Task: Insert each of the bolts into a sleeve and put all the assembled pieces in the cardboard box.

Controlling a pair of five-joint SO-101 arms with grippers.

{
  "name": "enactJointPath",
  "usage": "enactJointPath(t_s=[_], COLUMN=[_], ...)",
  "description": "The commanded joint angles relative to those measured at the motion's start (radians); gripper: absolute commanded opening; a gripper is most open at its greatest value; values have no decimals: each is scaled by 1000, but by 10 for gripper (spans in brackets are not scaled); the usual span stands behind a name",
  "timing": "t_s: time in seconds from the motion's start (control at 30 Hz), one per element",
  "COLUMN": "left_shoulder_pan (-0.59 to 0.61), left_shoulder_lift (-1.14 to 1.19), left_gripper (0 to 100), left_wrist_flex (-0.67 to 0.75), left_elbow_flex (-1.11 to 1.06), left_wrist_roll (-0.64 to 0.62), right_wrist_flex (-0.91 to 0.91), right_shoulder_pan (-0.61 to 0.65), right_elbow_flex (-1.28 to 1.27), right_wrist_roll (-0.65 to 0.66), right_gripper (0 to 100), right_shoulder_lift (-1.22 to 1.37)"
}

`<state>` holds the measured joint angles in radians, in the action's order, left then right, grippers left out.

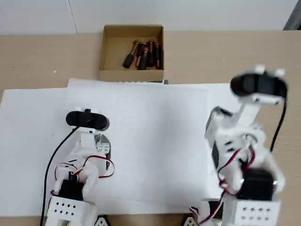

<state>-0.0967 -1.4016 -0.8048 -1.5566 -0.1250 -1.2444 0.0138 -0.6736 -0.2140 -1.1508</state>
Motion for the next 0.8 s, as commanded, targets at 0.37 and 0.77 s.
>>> enactJointPath(t_s=[0.37, 0.77], left_shoulder_pan=[-9, -9], left_shoulder_lift=[-8, -8], left_gripper=[6, 6], left_wrist_flex=[23, 23], left_elbow_flex=[4, 4], left_wrist_roll=[0, 0], right_wrist_flex=[194, 200], right_shoulder_pan=[-1, -4], right_elbow_flex=[-738, -896], right_wrist_roll=[78, 77], right_gripper=[2, 2], right_shoulder_lift=[-653, -653])
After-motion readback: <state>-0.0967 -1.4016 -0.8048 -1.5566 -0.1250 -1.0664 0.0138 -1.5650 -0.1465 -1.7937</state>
